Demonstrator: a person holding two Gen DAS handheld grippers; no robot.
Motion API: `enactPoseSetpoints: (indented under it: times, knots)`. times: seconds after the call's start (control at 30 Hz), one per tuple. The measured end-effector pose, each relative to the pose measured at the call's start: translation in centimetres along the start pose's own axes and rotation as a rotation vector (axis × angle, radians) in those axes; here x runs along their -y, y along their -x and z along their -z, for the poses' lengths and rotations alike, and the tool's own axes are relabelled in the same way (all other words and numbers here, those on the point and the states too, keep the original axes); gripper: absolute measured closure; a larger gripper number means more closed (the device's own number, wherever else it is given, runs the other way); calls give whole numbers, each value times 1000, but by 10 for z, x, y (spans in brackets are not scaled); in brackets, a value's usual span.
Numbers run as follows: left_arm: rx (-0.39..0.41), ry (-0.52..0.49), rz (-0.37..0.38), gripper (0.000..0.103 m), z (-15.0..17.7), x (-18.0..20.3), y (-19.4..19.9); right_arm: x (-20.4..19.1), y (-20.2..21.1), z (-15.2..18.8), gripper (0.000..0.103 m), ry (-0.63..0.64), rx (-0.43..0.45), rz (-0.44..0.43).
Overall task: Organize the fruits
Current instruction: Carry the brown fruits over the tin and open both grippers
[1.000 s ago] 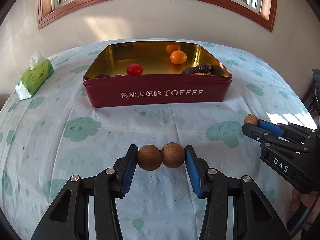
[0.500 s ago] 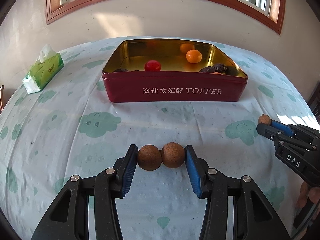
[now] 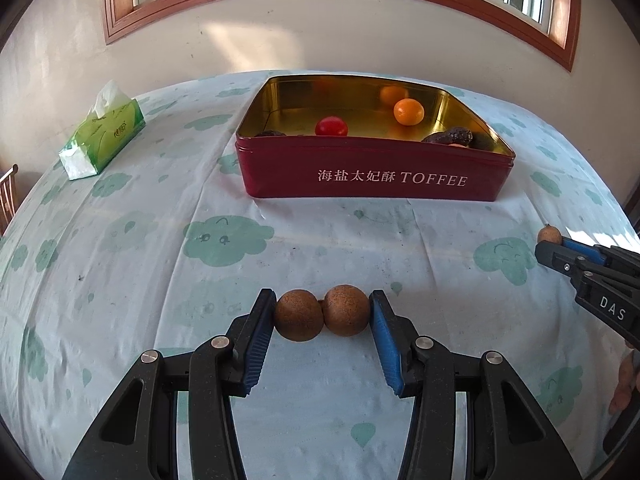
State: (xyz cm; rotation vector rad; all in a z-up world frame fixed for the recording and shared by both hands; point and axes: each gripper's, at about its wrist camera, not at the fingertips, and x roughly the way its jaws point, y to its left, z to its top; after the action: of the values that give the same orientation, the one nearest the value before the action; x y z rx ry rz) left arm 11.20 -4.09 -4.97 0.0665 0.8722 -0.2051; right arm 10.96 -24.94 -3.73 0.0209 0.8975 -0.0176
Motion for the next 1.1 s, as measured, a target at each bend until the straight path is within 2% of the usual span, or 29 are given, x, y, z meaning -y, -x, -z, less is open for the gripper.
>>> enactPoseSetpoints:
  times: [0.43,0.8,1.1]
  knots:
    - [-7,32,-7,54,-1,-14,5,-3,20,-1,79,6,14,7]
    - [42,46,-31,54,-32,-39,18,15,60,-49,79,26,121,65]
    - [61,52,-12,54,-62,-52,22,8,66,-75,79,11,139,23]
